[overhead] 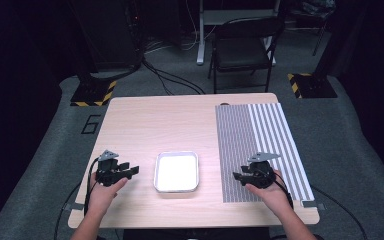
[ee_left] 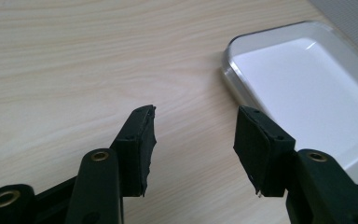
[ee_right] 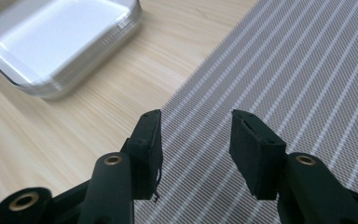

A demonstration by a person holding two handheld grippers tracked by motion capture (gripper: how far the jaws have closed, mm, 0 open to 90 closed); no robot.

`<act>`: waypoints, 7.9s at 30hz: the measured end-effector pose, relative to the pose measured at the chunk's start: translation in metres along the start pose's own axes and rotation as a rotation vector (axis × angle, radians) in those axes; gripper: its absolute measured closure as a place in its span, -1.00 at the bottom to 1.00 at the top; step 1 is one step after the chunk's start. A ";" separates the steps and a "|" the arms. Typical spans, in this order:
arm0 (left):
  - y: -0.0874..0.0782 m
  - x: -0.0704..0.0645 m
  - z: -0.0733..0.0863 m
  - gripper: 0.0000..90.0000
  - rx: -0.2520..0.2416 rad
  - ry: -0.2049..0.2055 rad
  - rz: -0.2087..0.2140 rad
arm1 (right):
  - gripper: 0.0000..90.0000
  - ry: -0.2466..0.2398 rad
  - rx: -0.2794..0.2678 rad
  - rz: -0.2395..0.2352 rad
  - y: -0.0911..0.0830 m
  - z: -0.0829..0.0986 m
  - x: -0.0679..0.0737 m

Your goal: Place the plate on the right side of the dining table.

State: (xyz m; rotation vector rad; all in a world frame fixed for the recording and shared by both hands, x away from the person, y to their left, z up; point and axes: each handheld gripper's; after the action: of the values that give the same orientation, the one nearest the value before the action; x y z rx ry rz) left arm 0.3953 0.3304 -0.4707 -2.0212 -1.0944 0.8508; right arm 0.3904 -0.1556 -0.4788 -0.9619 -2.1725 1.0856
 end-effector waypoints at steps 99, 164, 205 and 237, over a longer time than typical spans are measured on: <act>0.048 -0.019 -0.016 0.52 0.061 0.059 0.100 | 0.35 0.183 0.002 -0.250 0.057 -0.053 0.051; 0.051 -0.029 -0.030 1.00 0.142 0.346 0.142 | 0.41 0.223 0.056 -0.295 0.055 -0.062 0.051; 0.052 -0.025 -0.027 1.00 0.119 0.309 0.172 | 0.76 0.331 0.101 -0.371 0.072 -0.068 0.057; 0.054 -0.024 -0.024 1.00 0.120 0.295 0.184 | 0.66 0.360 0.112 -0.342 0.078 -0.073 0.060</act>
State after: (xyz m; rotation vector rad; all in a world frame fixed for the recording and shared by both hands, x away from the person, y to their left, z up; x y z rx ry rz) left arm 0.4273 0.2805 -0.4954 -2.0864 -0.6872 0.6628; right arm 0.4333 -0.0420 -0.4955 -0.6461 -1.8709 0.7919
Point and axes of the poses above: each handheld gripper's, and its own axes: y roughly forward along the jaws, z roughly out of its underside, x roughly to its left, and after that the axes turned 14 degrees about x, right-handed
